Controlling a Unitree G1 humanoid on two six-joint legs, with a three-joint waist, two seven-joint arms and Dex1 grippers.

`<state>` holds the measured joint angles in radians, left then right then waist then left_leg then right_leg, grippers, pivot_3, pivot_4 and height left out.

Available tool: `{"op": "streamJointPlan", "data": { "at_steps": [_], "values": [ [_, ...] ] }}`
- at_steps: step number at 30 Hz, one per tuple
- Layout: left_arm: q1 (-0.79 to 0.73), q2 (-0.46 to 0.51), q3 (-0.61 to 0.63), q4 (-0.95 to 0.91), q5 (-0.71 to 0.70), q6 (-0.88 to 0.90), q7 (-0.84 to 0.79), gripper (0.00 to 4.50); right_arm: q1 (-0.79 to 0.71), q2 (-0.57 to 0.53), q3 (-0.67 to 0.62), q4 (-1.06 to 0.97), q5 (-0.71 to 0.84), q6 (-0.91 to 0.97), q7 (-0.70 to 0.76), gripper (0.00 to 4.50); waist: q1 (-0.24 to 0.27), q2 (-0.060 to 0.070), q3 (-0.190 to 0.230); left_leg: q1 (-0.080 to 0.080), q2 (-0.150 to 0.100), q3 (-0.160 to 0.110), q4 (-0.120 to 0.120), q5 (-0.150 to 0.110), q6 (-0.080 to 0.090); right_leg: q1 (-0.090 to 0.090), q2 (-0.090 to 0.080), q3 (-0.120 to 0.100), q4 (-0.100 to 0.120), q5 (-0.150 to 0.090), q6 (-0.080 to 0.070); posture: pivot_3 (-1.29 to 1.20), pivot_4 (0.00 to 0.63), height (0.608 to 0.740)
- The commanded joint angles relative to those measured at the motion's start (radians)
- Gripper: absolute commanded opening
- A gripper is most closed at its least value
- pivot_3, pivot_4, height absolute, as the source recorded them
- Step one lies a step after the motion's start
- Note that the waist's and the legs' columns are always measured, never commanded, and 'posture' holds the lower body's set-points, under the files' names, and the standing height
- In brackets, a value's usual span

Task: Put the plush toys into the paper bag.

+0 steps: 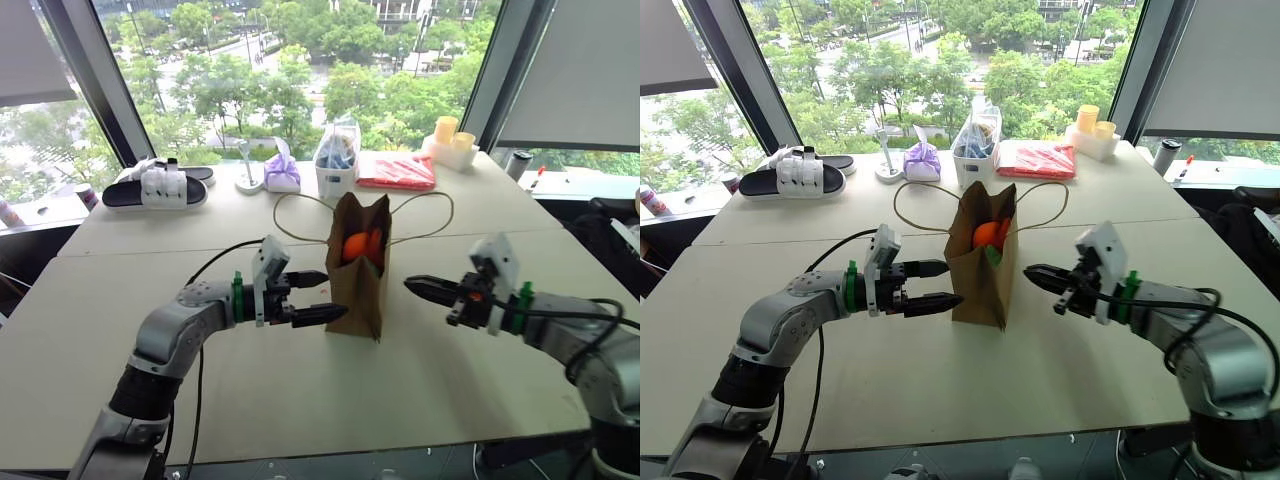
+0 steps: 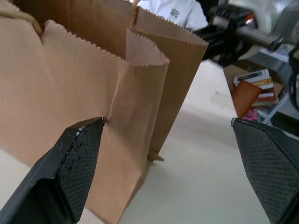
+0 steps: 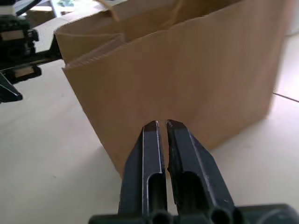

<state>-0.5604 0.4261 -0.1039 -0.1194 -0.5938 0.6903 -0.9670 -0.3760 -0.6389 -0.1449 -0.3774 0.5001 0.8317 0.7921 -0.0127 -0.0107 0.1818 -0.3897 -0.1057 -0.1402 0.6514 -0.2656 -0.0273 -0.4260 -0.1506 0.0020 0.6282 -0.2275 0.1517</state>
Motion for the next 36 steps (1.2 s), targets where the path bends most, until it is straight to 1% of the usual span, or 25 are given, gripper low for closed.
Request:
{"op": "streamJointPlan", "data": {
  "at_steps": [1,5,9,13,19,23,25,31,33,34,35,36],
  "values": [
    [-0.029,-0.026,0.004,-0.013,0.012,-0.021,0.037,4.5,-0.122,0.018,0.061,0.127,-0.06,-0.1,-0.011,0.04,0.0,0.0,0.0,0.0,0.0,0.0,0.0,0.0,0.0,0.0,0.0,0.0,0.0,0.0,0.0,0.0,0.15,0.74],
    [-0.028,-0.047,-0.001,-0.021,0.023,-0.021,0.06,4.5,-0.195,0.029,0.106,0.209,-0.073,-0.14,0.015,0.04,0.003,0.0,0.0,-0.001,-0.001,0.0,0.0,0.001,-0.001,-0.001,0.0,0.0,0.0,0.0,0.0,0.0,0.15,0.74],
    [-0.029,-0.066,-0.008,-0.017,0.044,-0.03,0.093,4.5,-0.206,0.03,0.133,0.218,-0.066,-0.148,0.041,0.04,0.002,0.0,0.0,-0.001,-0.001,0.0,-0.001,0.001,-0.002,-0.001,0.0,0.0,-0.001,0.0,0.0,0.0,0.15,0.74],
    [-0.035,-0.114,-0.023,-0.005,0.09,-0.052,0.158,4.5,-0.201,0.038,0.169,0.209,-0.063,-0.133,0.056,0.04,0.002,0.0,0.0,-0.001,-0.001,0.0,-0.001,0.001,-0.002,-0.001,0.0,0.0,-0.001,0.0,0.0,0.0,0.15,0.74],
    [-0.029,-0.151,-0.045,-0.03,0.097,-0.037,0.193,4.5,-0.19,0.045,0.181,0.199,-0.065,-0.126,0.044,0.04,0.002,0.0,0.0,-0.001,-0.001,0.0,-0.001,0.001,-0.002,-0.001,0.0,0.0,-0.001,0.0,0.0,0.0,0.15,0.74],
    [-0.035,-0.175,-0.04,-0.027,0.146,-0.02,0.295,4.5,-0.186,0.041,0.182,0.195,-0.073,-0.13,0.037,0.04,0.002,0.0,0.0,-0.001,-0.001,0.0,-0.001,0.001,-0.002,-0.001,0.0,0.0,-0.001,0.0,0.0,0.0,0.15,0.74],
    [-0.026,-0.175,-0.047,-0.039,0.161,-0.008,0.321,4.5,-0.184,0.04,0.177,0.189,-0.07,-0.127,0.032,0.04,0.002,0.0,0.0,-0.001,-0.001,0.0,-0.001,0.001,-0.002,-0.001,0.0,0.0,-0.001,0.0,0.0,0.0,0.15,0.74],
    [-0.023,-0.207,-0.035,-0.059,0.173,0.047,0.414,4.5,-0.176,0.037,0.173,0.177,-0.066,-0.123,0.024,0.04,0.002,0.0,0.0,-0.001,-0.001,0.0,-0.001,0.0,-0.001,-0.001,0.0,0.0,-0.001,0.0,0.0,0.0,0.15,0.74],
    [-0.025,-0.223,-0.024,-0.067,0.163,0.07,0.443,3.97,-0.173,0.037,0.173,0.175,-0.066,-0.123,0.021,0.0,0.002,0.0,0.0,-0.001,-0.001,0.0,-0.001,0.0,-0.001,-0.001,0.0,0.0,-0.001,0.0,0.0,0.0,0.15,0.74],
    [-0.025,-0.232,-0.018,-0.077,0.152,0.087,0.455,3.63,-0.17,0.037,0.174,0.173,-0.069,-0.124,0.018,0.0,0.003,0.0,0.0,-0.001,-0.001,0.0,-0.001,0.0,-0.001,-0.001,0.0,0.0,-0.001,0.0,0.0,0.0,0.15,0.74],
    [-0.026,-0.238,-0.014,-0.084,0.144,0.1,0.463,3.21,-0.17,0.037,0.176,0.173,-0.071,-0.124,0.016,0.0,0.003,0.0,0.0,-0.001,-0.001,0.0,-0.001,0.0,-0.001,-0.001,0.0,0.0,-0.001,0.0,0.0,0.0,0.15,0.74],
    [-0.026,-0.245,-0.01,-0.097,0.138,0.115,0.476,2.66,-0.168,0.037,0.176,0.171,-0.071,-0.123,0.013,0.0,0.003,0.0,0.0,-0.001,-0.001,0.0,-0.001,0.0,-0.001,-0.001,0.0,0.0,-0.001,0.0,0.0,0.0,0.15,0.74]
  ]
}}
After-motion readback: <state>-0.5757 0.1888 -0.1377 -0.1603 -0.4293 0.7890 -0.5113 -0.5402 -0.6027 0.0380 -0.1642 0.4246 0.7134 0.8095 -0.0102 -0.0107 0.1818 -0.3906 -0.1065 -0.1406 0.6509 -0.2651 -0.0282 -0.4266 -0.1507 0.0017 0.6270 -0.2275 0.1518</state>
